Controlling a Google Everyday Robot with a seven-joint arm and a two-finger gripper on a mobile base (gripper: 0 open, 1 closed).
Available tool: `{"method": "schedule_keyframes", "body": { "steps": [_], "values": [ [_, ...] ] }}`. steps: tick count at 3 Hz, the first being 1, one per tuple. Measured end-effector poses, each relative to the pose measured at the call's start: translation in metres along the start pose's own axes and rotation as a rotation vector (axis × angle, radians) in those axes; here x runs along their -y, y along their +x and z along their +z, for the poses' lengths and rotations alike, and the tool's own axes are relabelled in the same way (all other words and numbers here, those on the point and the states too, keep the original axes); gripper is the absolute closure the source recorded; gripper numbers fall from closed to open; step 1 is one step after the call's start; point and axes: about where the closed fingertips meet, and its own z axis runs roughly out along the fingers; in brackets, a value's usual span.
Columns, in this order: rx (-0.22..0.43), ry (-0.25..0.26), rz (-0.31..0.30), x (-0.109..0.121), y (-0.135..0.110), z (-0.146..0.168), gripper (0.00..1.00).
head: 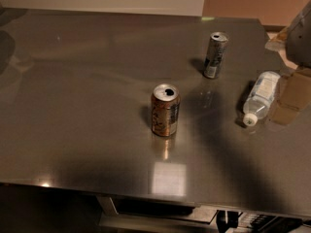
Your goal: Pick redbull can
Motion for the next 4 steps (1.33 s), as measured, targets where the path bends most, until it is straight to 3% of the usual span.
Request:
{"method": "schedule_keyframes", "body": {
  "steps": [3, 4],
  "values": [
    [0.065, 0.012, 0.022, 0.034, -0.02, 0.027, 0.0],
    [0.101, 0.021, 0.073, 0.064, -0.029, 0.046, 0.0]
  ]
}}
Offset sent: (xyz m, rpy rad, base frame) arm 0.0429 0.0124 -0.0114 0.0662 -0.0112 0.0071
